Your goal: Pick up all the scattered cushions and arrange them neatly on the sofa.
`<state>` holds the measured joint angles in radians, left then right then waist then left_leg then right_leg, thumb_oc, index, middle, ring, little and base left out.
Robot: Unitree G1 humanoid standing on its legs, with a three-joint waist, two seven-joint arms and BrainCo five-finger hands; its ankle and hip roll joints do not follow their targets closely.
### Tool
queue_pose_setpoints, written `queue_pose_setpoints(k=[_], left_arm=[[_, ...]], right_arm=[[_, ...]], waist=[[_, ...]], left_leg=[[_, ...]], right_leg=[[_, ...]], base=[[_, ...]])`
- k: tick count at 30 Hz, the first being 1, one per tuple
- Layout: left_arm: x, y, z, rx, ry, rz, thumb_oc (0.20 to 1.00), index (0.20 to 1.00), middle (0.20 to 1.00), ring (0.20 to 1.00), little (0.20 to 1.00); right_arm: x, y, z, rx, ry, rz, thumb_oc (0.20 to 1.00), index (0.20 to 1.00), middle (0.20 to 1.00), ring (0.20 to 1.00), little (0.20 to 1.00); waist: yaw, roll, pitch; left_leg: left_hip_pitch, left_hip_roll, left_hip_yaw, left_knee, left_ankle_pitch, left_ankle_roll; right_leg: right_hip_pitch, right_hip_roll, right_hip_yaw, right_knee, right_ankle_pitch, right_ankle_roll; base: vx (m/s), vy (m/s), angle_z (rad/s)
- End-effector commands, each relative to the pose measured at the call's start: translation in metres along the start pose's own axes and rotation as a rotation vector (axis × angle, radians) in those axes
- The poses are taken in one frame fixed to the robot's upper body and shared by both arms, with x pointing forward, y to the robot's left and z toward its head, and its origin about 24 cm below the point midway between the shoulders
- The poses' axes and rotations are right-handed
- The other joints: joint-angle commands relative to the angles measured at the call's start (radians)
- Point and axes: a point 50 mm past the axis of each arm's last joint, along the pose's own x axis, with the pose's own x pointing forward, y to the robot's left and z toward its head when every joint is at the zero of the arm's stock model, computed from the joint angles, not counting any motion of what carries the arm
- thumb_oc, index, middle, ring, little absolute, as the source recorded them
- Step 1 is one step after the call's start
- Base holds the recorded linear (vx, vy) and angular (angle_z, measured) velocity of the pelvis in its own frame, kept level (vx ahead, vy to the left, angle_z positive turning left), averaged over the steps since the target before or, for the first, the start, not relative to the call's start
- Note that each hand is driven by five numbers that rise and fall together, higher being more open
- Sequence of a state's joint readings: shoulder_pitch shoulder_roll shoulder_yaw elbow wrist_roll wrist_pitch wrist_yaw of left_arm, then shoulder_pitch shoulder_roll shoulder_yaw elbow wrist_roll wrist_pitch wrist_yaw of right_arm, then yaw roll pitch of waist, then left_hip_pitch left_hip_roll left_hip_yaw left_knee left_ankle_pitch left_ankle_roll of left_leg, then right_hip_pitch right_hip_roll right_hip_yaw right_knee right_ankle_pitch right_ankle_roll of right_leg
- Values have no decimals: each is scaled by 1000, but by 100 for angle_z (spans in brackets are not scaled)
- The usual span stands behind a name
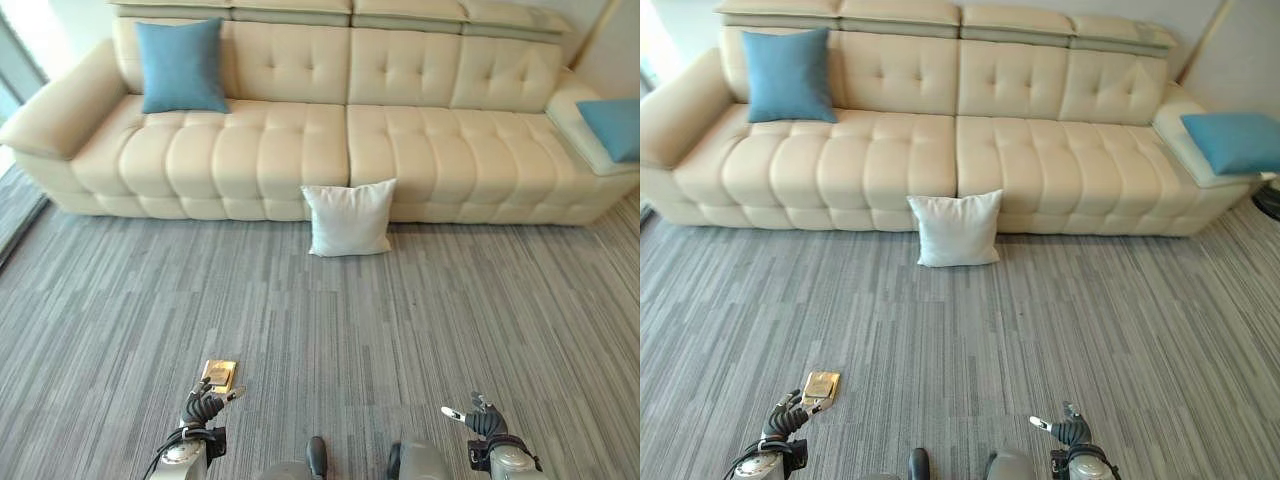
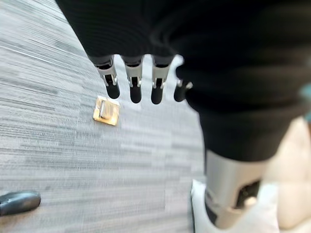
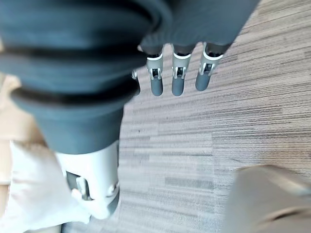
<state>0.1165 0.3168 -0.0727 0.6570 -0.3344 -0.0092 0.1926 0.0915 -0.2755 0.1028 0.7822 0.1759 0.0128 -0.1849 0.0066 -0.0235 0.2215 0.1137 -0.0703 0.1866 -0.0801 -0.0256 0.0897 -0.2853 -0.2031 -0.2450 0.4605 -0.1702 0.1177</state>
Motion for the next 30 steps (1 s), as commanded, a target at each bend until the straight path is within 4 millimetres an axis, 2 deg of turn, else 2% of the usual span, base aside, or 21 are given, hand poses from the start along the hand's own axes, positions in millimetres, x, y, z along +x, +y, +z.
queue_pose_setpoints(k=[1,3,5,6,9,10,13,15,16,17,18,21,22,23,24,25,27,28,30], left_arm=[[2,3,24,-19,-109,-7,1000,1000,1000,1000,1000],[2,3,33,-22,-145,-9,1000,1000,1000,1000,1000],[2,0,33,-16,-145,-18,1000,1000,1000,1000,1000],[0,-5,31,-25,-146,-36,1000,1000,1000,1000,1000],[1,-9,29,-34,-134,-47,1000,1000,1000,1000,1000],[2,-15,26,-78,-113,-55,1000,1000,1000,1000,1000],[2,-19,23,-105,-96,-62,1000,1000,1000,1000,1000],[2,-20,21,-107,-87,-63,1000,1000,1000,1000,1000],[2,-20,21,-107,-88,-63,1000,1000,1000,1000,1000],[1,-20,19,-120,-76,-61,1000,1000,1000,1000,1000],[1,-20,18,-122,-73,-60,1000,1000,1000,1000,1000],[1,-20,18,-125,-70,-63,1000,1000,1000,1000,1000],[1,-20,17,-121,-61,-66,1000,1000,1000,1000,1000],[1,-20,17,-121,-62,-66,1000,1000,1000,1000,1000],[1,-19,14,-112,-53,-66,1000,1000,1000,1000,1000],[0,-19,13,-108,-51,-66,1000,1000,1000,1000,1000],[-2,-19,10,-95,-40,-69,1000,1000,1000,1000,1000],[-2,-19,8,-85,-34,-69,1000,1000,1000,1000,1000],[-2,-19,7,-69,-30,-68,1000,1000,1000,1000,1000]], right_arm=[[8,-20,22,-24,-60,-60,1000,1000,1000,1000,1000],[7,-21,21,-15,-51,-69,1000,1000,1000,1000,1000],[7,-22,17,-20,-43,-70,1000,1000,1000,1000,1000],[6,-23,12,-19,-29,-70,1000,1000,1000,1000,1000],[6,-28,11,-19,-24,-79,1000,1000,1000,1000,1000],[5,-33,10,-9,-21,-93,1000,1000,1000,1000,1000],[5,-38,9,18,-26,-109,1000,1000,1000,1000,1000],[5,-39,9,10,-25,-110,1000,1000,1000,1000,1000],[5,-39,9,10,-25,-110,1000,1000,1000,1000,1000],[5,-40,8,2,-21,-109,1000,1000,1000,1000,1000],[5,-40,8,1,-19,-109,1000,1000,1000,1000,1000],[5,-42,7,0,-15,-111,1000,1000,1000,1000,1000],[5,-41,6,2,-10,-109,1000,1000,1000,1000,1000],[5,-41,6,2,-10,-109,1000,1000,1000,1000,1000],[5,-41,7,-5,-11,-106,1000,1000,1000,1000,1000],[4,-40,6,-13,-11,-103,1000,1000,1000,1000,1000],[4,-38,5,-21,-10,-97,1000,1000,1000,1000,1000],[4,-37,5,-26,-8,-93,1000,1000,1000,1000,1000],[4,-35,2,-28,4,-90,1000,1000,1000,1000,1000]], waist=[[20,11,27],[14,5,19],[11,5,6],[8,4,-12],[-5,17,-23],[-15,27,-27],[-27,27,-34],[-25,28,-27],[-26,27,-29],[-20,21,-21],[-17,16,-17],[-8,5,-4],[1,-13,6],[0,-14,5],[6,-25,3],[10,-26,5],[12,-18,-1],[12,-18,-3],[7,-17,-9]], left_leg=[[38,72,-9,6,-43,-75],[69,79,0,-7,-56,-93],[90,79,-7,-7,-71,-102],[105,86,-14,11,-82,-106],[107,112,-30,58,-68,-121],[96,134,-45,120,-30,-143],[65,149,-63,193,19,-163],[49,146,-94,263,45,-173],[46,145,-95,264,46,-173],[12,141,-115,355,75,-176],[-12,137,-125,392,83,-173],[-71,114,-148,419,60,-163],[-130,98,-139,376,-1,-143],[-132,98,-140,376,0,-143],[-154,85,-135,289,-53,-128],[-164,82,-143,208,-32,-129],[-208,87,-171,69,69,-143],[-206,88,-176,30,98,-149],[-260,88,-155,-7,121,-167]], right_leg=[[173,86,18,-390,192,25],[154,101,43,-547,249,52],[176,95,19,-536,244,53],[196,101,17,-534,252,36],[206,112,7,-487,221,13],[225,123,-5,-467,190,-13],[252,139,-16,-464,148,-44],[282,158,-11,-464,117,-65],[281,157,-11,-466,119,-65],[309,166,-2,-469,97,-83],[325,170,2,-471,84,-93],[345,165,0,-475,74,-97],[366,153,-3,-486,66,-90],[365,152,-4,-487,67,-90],[383,147,-5,-499,58,-84],[396,149,-6,-504,52,-82],[420,162,-10,-516,40,-85],[430,166,-12,-516,35,-86],[452,168,-20,-526,26,-83]], base=[[257,-124,-30],[321,-158,-17],[450,-218,5],[554,-291,13],[342,-213,19],[460,-330,50],[348,-270,36],[258,-183,6],[271,-175,-5],[233,-150,-16],[292,-184,-3],[135,-74,5],[107,-41,-3],[251,-30,10],[231,35,12],[311,58,21],[251,83,8],[253,103,-4],[307,148,14]])
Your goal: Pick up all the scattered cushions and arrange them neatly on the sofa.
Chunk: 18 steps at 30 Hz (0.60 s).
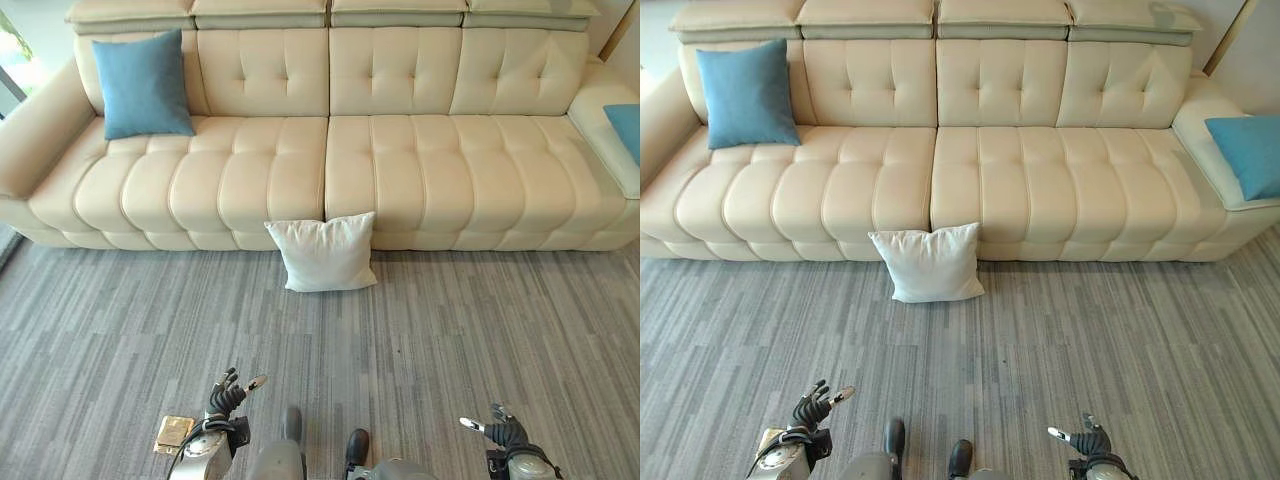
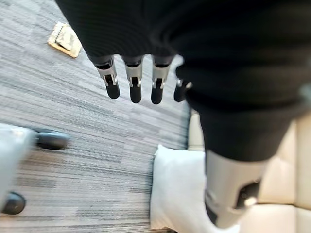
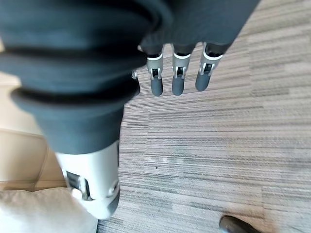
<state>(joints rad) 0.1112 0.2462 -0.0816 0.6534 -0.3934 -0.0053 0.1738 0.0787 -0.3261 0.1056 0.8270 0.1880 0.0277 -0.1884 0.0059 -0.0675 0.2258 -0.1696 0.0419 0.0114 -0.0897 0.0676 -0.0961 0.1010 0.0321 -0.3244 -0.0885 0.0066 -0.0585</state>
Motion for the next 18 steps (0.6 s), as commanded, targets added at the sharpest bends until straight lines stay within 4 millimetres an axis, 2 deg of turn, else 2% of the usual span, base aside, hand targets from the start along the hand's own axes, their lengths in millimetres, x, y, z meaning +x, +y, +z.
queue_pose_setpoints(k=[1,2,3,4,6,7,8,9,10,11,12,13,14,15,16,18], left_arm=[[1,9,13,43,-56,5,1000,1000,1000,1000,1000],[0,11,13,45,-61,8,1000,1000,1000,1000,1000],[-1,15,10,37,-53,22,1000,1000,1000,1000,1000],[-1,15,10,37,-53,22,1000,1000,1000,1000,1000],[-1,17,7,46,-36,26,1000,1000,1000,1000,1000],[0,22,7,78,-32,33,1000,1000,1000,1000,1000],[0,27,11,100,-45,42,1000,1000,1000,1000,1000],[0,30,14,108,-57,47,1000,1000,1000,1000,1000],[0,30,14,108,-57,47,1000,1000,1000,1000,1000],[1,30,19,121,-71,41,1000,1000,1000,1000,1000],[1,29,22,115,-85,38,1000,1000,1000,1000,1000],[1,29,23,113,-87,38,1000,1000,1000,1000,1000],[1,29,23,113,-87,38,1000,1000,1000,1000,1000],[2,29,24,109,-90,40,1000,1000,1000,1000,1000],[2,32,27,99,-102,54,1000,1000,1000,1000,1000],[2,33,28,90,-108,60,1000,1000,1000,1000,1000]], right_arm=[[2,-14,6,5,-32,-41,1000,1000,1000,1000,1000],[2,-13,5,-2,-26,-35,1000,1000,1000,1000,1000],[1,-11,4,-18,-21,-25,1000,1000,1000,1000,1000],[1,-11,4,-18,-22,-25,1000,1000,1000,1000,1000],[1,-7,4,-25,-25,-10,1000,1000,1000,1000,1000],[2,0,6,-6,-27,11,1000,1000,1000,1000,1000],[4,4,15,-31,-54,26,1000,1000,1000,1000,1000],[4,5,21,-24,-70,27,1000,1000,1000,1000,1000],[4,5,21,-24,-70,27,1000,1000,1000,1000,1000],[5,2,17,-15,-49,13,1000,1000,1000,1000,1000],[5,0,16,-13,-43,2,1000,1000,1000,1000,1000],[5,-1,15,-15,-38,-3,1000,1000,1000,1000,1000],[5,-1,15,-15,-38,-3,1000,1000,1000,1000,1000],[5,-2,14,-15,-34,-6,1000,1000,1000,1000,1000],[5,-3,12,-15,-23,-13,1000,1000,1000,1000,1000],[5,-5,9,-19,-15,-18,1000,1000,1000,1000,1000]], waist=[[13,26,-18],[27,23,-22],[32,21,-33],[31,22,-34],[31,11,-47],[32,-3,-46],[42,-3,-31],[31,14,-9],[31,14,-9],[22,39,9],[24,51,17],[21,53,21],[22,53,22],[22,52,22],[22,44,22],[16,40,17]], left_leg=[[14,-28,22,2,35,15],[32,-35,20,2,49,18],[50,-38,20,2,26,35],[48,-37,19,2,26,35],[57,-56,20,15,23,58],[72,-68,38,63,-28,87],[94,-72,65,74,-57,117],[154,-80,90,64,-87,140],[154,-80,90,64,-87,140],[215,-69,110,42,-104,140],[248,-60,128,30,-120,133],[264,-59,135,25,-127,131],[266,-58,135,25,-128,130],[275,-59,141,23,-132,128],[309,-61,149,18,-148,115],[332,-60,147,17,-162,107]], right_leg=[[81,-66,65,25,-155,97],[100,-69,78,34,-165,104],[110,-72,93,46,-181,110],[109,-71,92,45,-180,110],[109,-96,103,105,-193,124],[73,-122,120,234,-176,146],[-41,-152,146,434,-107,172],[-131,-186,141,585,-40,180],[-131,-186,141,585,-40,180],[-181,-179,110,517,-62,161],[-203,-165,81,373,-64,162],[-204,-154,86,287,-45,172],[-201,-153,86,284,-43,172],[-206,-143,95,213,-18,181],[-233,-131,96,60,46,210],[-232,-127,99,30,60,221]], base=[[413,203,18],[435,225,11],[295,157,10],[274,175,-9],[392,283,-58],[493,449,-69],[570,563,-37],[348,396,-81],[454,331,-42],[395,115,-13],[473,104,24],[237,-8,-14],[161,-35,-49],[305,-102,-28],[403,-141,1],[398,-161,10]])
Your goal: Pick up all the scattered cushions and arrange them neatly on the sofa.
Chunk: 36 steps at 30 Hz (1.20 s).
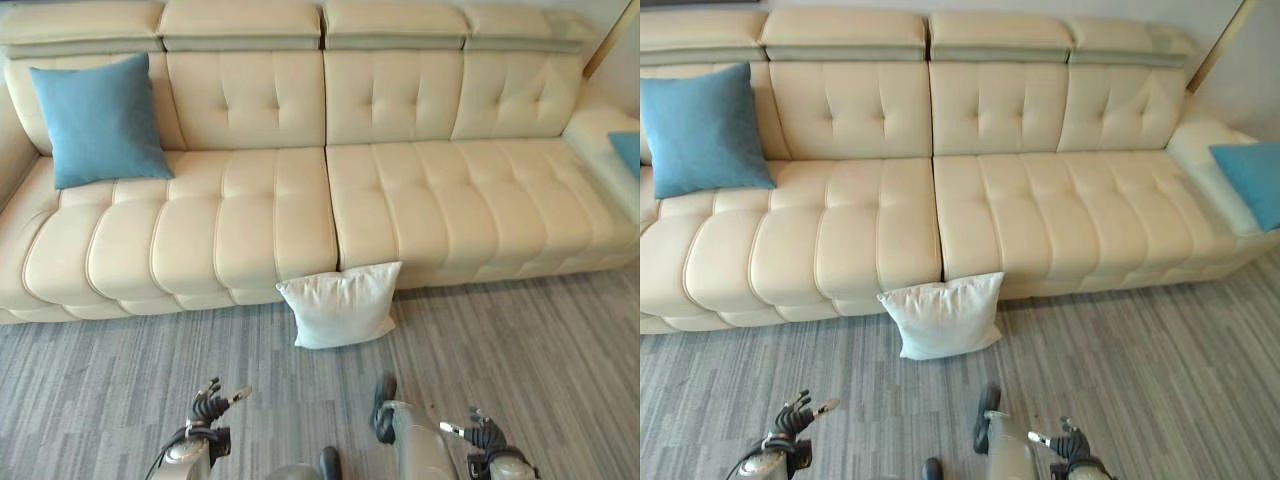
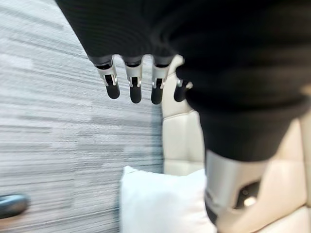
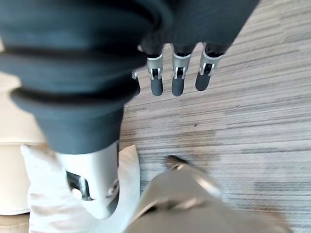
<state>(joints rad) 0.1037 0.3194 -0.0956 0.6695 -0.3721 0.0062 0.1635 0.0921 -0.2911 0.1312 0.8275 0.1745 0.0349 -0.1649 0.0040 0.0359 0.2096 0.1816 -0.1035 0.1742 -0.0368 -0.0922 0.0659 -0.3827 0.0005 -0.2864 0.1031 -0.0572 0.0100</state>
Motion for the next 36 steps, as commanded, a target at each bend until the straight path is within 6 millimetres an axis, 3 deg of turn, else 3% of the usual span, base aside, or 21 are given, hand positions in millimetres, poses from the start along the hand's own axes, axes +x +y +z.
queue_pose_setpoints(k=[1,5,6,11,15,18,24,30,35,36], left_arm=[[0,14,19,10,-99,30,1000,1000,1000,1000,1000],[0,5,16,-2,-87,10,1000,1000,1000,1000,1000],[0,0,15,-16,-82,-9,1000,1000,1000,1000,1000],[0,-8,16,-18,-86,-32,1000,1000,1000,1000,1000],[-1,-11,11,-2,-66,-41,1000,1000,1000,1000,1000],[-2,-11,5,11,-48,-39,1000,1000,1000,1000,1000],[-5,-10,-7,24,-7,-43,1000,1000,1000,1000,1000],[-4,-10,-9,29,11,-41,1000,1000,1000,1000,1000],[0,-5,-13,72,41,-34,1000,1000,1000,1000,1000],[1,-1,-13,77,46,-19,1000,1000,1000,1000,1000]], right_arm=[[6,-23,15,-7,-33,-79,1000,1000,1000,1000,1000],[6,-28,12,-11,-26,-86,1000,1000,1000,1000,1000],[6,-35,13,9,-36,-105,1000,1000,1000,1000,1000],[6,-43,20,4,-63,-129,1000,1000,1000,1000,1000],[6,-44,19,17,-57,-135,1000,1000,1000,1000,1000],[6,-43,18,-10,-52,-133,1000,1000,1000,1000,1000],[5,-37,8,-34,-20,-109,1000,1000,1000,1000,1000],[4,-29,-1,-16,23,-93,1000,1000,1000,1000,1000],[6,-21,2,-23,24,-72,1000,1000,1000,1000,1000],[7,-18,4,-23,19,-66,1000,1000,1000,1000,1000]], waist=[[14,-63,26],[4,-58,2],[-6,-51,-8],[-1,-59,11],[-4,-66,1],[2,-56,-4],[3,-43,-28],[-12,-51,-35],[-19,-72,0],[-6,-72,13]], left_leg=[[-5,89,-29,-27,-17,-61],[11,110,-48,24,-35,-75],[-24,131,-66,144,-2,-108],[-129,127,-109,333,63,-144],[-166,120,-95,143,23,-120],[-178,112,-118,23,96,-124],[-104,107,-102,-50,96,-112],[-82,97,-79,-50,65,-87],[-99,98,13,-50,51,-66],[-100,109,51,-50,46,-63]], right_leg=[[275,-94,57,-157,110,146],[301,-80,51,-125,100,116],[333,-61,49,-123,62,79],[415,-44,38,-176,23,39],[435,-57,23,-190,14,48],[453,-49,25,-190,8,46],[476,-34,59,-190,6,50],[466,-45,98,-184,36,69],[374,-56,139,-133,76,109],[349,-75,83,-91,73,121]], base=[[256,-114,17],[382,-215,53],[496,-417,55],[204,-233,11],[69,-57,-1],[46,8,-23],[46,94,-25],[-28,157,-8],[-150,183,-41],[-118,95,-81]])
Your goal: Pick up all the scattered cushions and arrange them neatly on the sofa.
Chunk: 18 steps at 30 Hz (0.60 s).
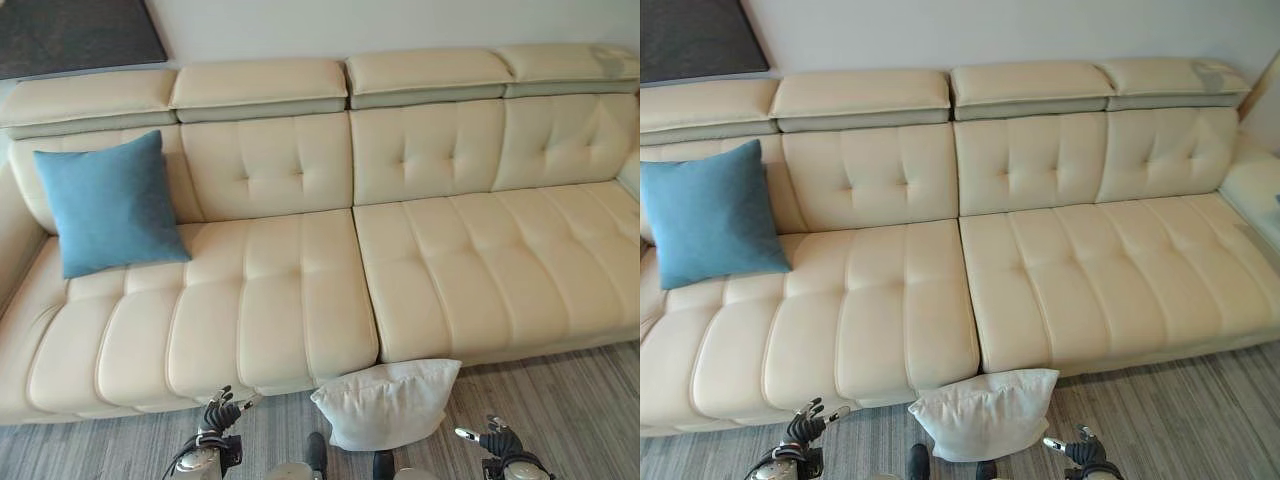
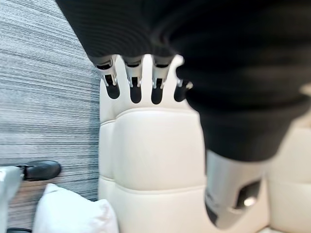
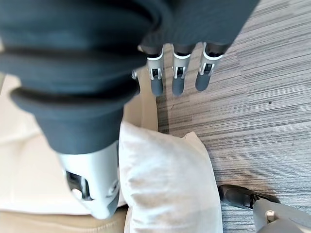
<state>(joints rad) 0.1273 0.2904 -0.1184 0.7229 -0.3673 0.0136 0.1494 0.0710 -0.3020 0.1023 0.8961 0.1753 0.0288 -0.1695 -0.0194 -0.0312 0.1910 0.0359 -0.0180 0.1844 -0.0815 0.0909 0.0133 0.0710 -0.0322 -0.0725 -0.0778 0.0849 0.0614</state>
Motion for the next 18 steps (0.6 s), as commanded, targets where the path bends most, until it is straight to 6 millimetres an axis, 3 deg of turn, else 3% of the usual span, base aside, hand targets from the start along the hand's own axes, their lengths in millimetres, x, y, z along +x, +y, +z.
queue_pose_setpoints(k=[1,2,3,5,9,13,18], left_arm=[[5,6,13,68,-43,7,1000,1000,1000,1000,1000],[6,9,11,83,-33,13,1000,1000,1000,1000,1000],[7,12,5,114,-3,18,1000,1000,1000,1000,1000],[9,14,1,106,23,30,1000,1000,1000,1000,1000],[8,11,-6,126,52,19,1000,1000,1000,1000,1000],[9,14,-12,139,88,41,1000,1000,1000,1000,1000],[12,8,-14,81,112,88,1000,1000,1000,1000,1000]], right_arm=[[4,-7,10,-31,-21,-25,1000,1000,1000,1000,1000],[4,-6,11,-38,-22,-20,1000,1000,1000,1000,1000],[5,-6,12,-40,-20,-17,1000,1000,1000,1000,1000],[5,-8,9,-27,-8,-27,1000,1000,1000,1000,1000],[4,-9,5,-16,8,-36,1000,1000,1000,1000,1000],[5,-1,8,-40,-1,-9,1000,1000,1000,1000,1000],[7,-6,17,-75,-34,-34,1000,1000,1000,1000,1000]], waist=[[19,-5,30],[22,2,36],[7,5,36],[-4,8,32],[-11,8,13],[9,-24,-14],[11,-18,0]], left_leg=[[44,23,42,-6,-137,-10],[57,31,60,-6,-155,-17],[64,39,88,-6,-159,-19],[71,48,97,-6,-160,-15],[81,63,120,-6,-172,-14],[72,74,153,-6,-163,-38],[33,103,112,-6,-121,-70]], right_leg=[[-108,-42,-129,90,-69,69],[-103,-66,-186,115,-83,81],[-111,-91,-190,128,-76,86],[-112,-114,-147,133,-64,82],[-79,-181,-139,118,-8,94],[-45,-171,-151,-7,-10,126],[-41,-143,-192,-9,-56,100]], base=[[-51,82,-99],[-3,75,-170],[8,85,-151],[26,21,-87],[55,-79,-24],[98,-264,-30],[48,-233,-3]])
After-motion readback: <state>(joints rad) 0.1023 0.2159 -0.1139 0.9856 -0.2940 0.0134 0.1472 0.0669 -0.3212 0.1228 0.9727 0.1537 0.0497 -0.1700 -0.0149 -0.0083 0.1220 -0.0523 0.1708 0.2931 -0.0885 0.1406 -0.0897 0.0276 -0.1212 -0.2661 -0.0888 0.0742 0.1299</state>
